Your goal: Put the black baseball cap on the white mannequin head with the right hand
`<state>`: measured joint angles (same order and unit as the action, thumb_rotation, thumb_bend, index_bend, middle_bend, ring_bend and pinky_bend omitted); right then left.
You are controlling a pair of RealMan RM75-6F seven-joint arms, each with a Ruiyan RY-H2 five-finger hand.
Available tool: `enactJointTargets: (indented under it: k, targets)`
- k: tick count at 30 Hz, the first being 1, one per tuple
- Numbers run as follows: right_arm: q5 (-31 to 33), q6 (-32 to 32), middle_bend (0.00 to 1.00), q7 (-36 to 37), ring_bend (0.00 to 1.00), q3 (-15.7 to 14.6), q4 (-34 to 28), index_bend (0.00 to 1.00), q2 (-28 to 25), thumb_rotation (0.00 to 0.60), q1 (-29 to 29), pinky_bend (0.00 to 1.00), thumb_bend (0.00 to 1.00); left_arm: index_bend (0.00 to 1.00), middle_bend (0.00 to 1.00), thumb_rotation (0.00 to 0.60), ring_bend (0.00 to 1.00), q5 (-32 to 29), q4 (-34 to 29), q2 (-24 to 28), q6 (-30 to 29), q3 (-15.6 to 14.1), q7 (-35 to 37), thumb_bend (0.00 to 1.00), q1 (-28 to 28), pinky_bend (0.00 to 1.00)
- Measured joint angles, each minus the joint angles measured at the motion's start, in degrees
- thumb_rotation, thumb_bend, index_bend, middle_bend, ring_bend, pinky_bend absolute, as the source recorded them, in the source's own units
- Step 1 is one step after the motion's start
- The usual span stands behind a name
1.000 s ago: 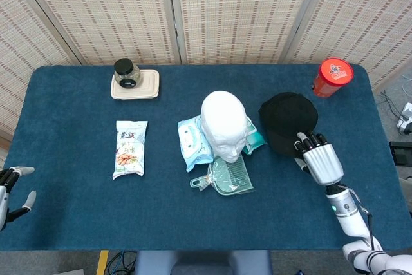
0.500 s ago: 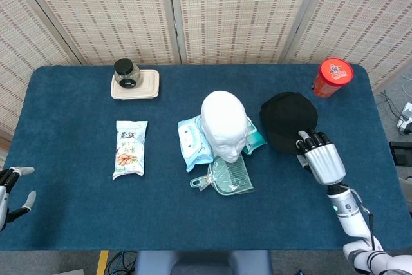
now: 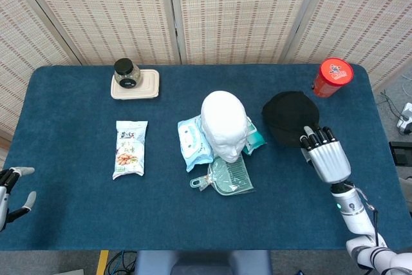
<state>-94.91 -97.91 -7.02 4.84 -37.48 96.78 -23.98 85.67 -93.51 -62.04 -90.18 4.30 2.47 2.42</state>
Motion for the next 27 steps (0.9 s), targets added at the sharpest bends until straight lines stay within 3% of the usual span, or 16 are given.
enactJointTargets:
  k: [14, 27]
  targets:
    - [-3.7, -3.2, 0.4, -10.9, 0.27, 0.8, -6.0, 0.77, -6.7, 0.6, -3.3, 0.38, 0.48, 0.3, 0.32, 0.6, 0.26, 0.1, -0.2, 0.0, 0.0, -0.1, -0.2, 0.33, -0.1, 0.51]
    - [-5.7, -3.4, 0.42, -16.1, 0.28, 1.9, -9.0, 0.78, -10.0, 0.6, -6.1, 0.38, 0.48, 0.3, 0.32, 0.6, 0.26, -0.1, -0.2, 0.1, 0.1, 0.0, -0.1, 0.33, 0.0, 0.51]
